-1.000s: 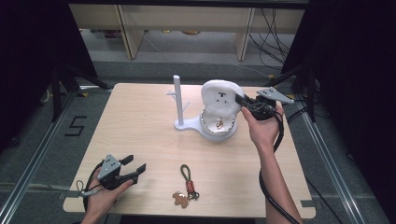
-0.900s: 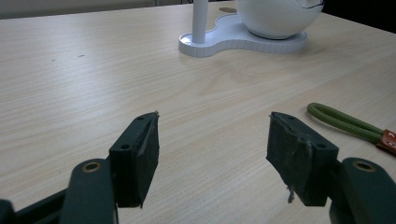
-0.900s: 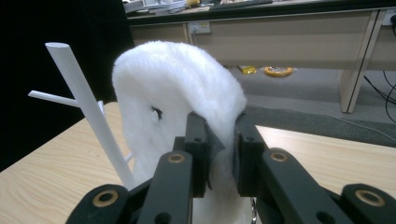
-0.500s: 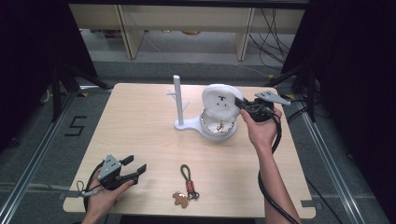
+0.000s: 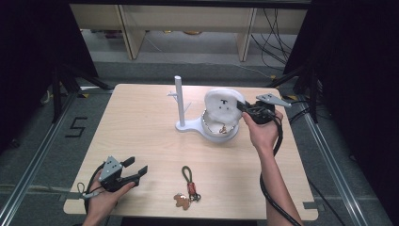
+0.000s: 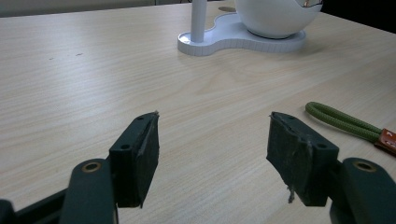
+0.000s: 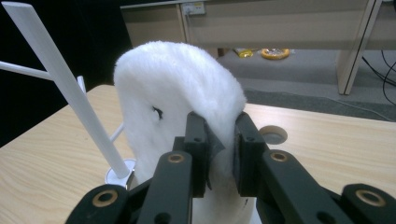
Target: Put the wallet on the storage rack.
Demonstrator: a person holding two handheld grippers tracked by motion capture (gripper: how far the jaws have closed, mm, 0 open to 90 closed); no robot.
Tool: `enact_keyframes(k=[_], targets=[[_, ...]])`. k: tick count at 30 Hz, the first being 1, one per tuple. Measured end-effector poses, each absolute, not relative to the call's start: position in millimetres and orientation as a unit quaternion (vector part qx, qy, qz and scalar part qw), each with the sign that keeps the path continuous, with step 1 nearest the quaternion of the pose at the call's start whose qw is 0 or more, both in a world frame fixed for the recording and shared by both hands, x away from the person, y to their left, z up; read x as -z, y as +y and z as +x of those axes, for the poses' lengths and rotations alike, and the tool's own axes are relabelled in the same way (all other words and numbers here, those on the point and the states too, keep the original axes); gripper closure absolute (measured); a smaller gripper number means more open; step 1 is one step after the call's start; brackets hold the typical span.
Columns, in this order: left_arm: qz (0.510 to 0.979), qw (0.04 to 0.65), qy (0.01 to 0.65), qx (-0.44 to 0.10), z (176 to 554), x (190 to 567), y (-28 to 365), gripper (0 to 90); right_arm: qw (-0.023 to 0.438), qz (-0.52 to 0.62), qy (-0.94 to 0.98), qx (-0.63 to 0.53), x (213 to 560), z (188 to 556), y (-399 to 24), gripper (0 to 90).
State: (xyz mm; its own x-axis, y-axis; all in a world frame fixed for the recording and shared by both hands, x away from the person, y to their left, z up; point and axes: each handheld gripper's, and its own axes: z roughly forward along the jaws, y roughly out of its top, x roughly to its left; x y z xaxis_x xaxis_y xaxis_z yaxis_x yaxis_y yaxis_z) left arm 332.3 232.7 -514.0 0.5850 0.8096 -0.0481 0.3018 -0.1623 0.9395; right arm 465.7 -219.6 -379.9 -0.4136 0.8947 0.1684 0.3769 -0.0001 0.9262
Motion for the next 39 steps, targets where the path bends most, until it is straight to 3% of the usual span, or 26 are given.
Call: enact_keyframes(k=[31, 39], targets=[[0.724, 0.518, 0.385, -0.244, 332, 515, 232, 33.7, 0.210, 0.494, 0.711, -0.454, 399, 474, -213, 79.9], [0.724, 0.518, 0.383, -0.244, 332, 515, 232, 33.7, 0.249, 0.474, 0.728, -0.428, 403, 484, -211, 79.6]])
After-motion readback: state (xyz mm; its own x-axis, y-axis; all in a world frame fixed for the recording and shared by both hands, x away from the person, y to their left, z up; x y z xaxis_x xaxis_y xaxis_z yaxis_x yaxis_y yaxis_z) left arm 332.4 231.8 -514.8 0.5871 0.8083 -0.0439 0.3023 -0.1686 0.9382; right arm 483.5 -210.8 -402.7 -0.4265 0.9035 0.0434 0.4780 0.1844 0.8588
